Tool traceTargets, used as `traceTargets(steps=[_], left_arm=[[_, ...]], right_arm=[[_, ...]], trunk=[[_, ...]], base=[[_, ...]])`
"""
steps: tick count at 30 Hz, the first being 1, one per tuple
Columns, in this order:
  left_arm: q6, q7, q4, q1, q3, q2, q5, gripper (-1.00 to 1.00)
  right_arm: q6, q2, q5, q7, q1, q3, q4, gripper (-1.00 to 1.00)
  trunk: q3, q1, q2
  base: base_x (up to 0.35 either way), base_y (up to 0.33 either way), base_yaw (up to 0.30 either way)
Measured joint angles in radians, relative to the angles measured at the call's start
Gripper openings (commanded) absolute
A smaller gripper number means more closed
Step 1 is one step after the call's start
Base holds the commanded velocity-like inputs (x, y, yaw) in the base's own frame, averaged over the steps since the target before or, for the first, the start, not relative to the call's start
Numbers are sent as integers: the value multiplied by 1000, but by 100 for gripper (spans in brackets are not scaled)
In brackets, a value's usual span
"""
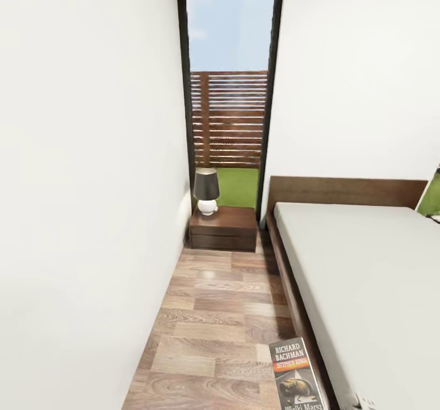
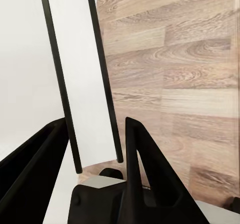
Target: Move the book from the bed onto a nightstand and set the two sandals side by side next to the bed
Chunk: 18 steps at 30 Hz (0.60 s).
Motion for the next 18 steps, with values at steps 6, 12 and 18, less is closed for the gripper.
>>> traceTargets(steps=[6,12,18], left_arm=[[0,-1,0,0,0,0,0,100],[0,0,0,0,0,0,0,100],[0,0,0,0,0,0,0,100]], right_arm=[[0,0,0,-3,0,-1,0,-100],[0,0,1,-4,0,0,0,-100],[-1,0,1,-4,0,0,0,-100]], trunk=[[0,0,0],[0,0,0],[-4,0,0]], base=[[0,0,-196],[0,0,-27],[0,0,-1]])
